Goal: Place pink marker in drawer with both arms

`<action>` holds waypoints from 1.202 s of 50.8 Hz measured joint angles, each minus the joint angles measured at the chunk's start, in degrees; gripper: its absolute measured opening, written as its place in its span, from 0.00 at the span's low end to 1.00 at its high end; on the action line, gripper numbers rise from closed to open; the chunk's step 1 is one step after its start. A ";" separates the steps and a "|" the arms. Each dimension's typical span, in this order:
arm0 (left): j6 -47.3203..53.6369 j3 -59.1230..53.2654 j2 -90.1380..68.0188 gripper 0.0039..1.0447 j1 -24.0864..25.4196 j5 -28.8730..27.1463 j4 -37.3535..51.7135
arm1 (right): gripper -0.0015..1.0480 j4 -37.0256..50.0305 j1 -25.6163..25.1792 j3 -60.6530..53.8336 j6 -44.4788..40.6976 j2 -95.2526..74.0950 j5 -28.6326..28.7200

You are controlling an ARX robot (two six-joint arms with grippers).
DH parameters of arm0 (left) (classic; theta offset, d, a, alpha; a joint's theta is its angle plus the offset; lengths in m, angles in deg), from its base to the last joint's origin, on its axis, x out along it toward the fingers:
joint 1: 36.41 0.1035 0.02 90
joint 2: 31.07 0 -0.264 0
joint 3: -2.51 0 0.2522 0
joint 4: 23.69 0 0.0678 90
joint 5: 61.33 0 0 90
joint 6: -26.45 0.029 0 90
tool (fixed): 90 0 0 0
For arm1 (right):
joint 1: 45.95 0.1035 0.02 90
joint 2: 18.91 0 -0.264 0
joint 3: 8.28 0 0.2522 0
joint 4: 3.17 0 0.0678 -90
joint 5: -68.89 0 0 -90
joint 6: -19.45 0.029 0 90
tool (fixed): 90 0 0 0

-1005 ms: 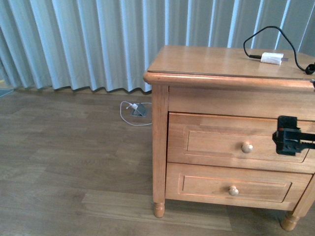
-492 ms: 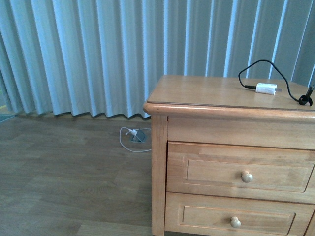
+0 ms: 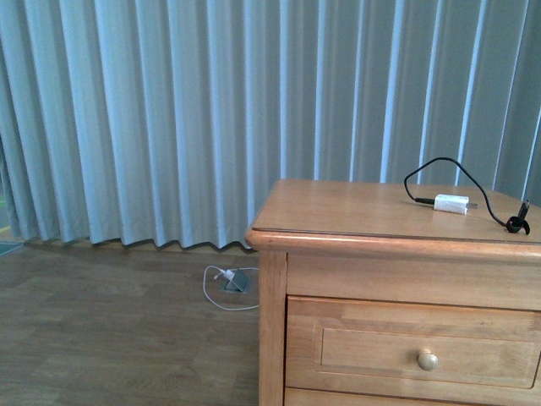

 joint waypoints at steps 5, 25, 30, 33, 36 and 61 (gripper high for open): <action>0.00 0.00 0.00 0.95 0.00 -0.02 0.00 | 0.63 14.49 2.99 -7.37 0.81 5.11 -3.50; 0.00 0.00 0.00 0.95 0.00 0.00 0.00 | 0.01 15.65 16.26 -17.31 1.03 14.71 -15.96; 0.00 0.00 0.00 0.95 0.00 -0.02 0.00 | 0.01 15.13 16.55 -18.58 1.03 16.31 -16.35; 0.00 0.00 0.00 0.95 0.00 -0.02 0.00 | 0.01 14.86 16.55 -19.04 1.03 17.09 -16.35; 0.00 0.00 0.00 0.95 0.00 -0.02 0.00 | 0.01 14.62 16.57 -19.37 1.05 17.79 -16.39; 0.00 0.00 0.00 0.95 0.00 -0.02 0.00 | 0.01 5.66 16.61 -23.12 1.03 30.47 -16.39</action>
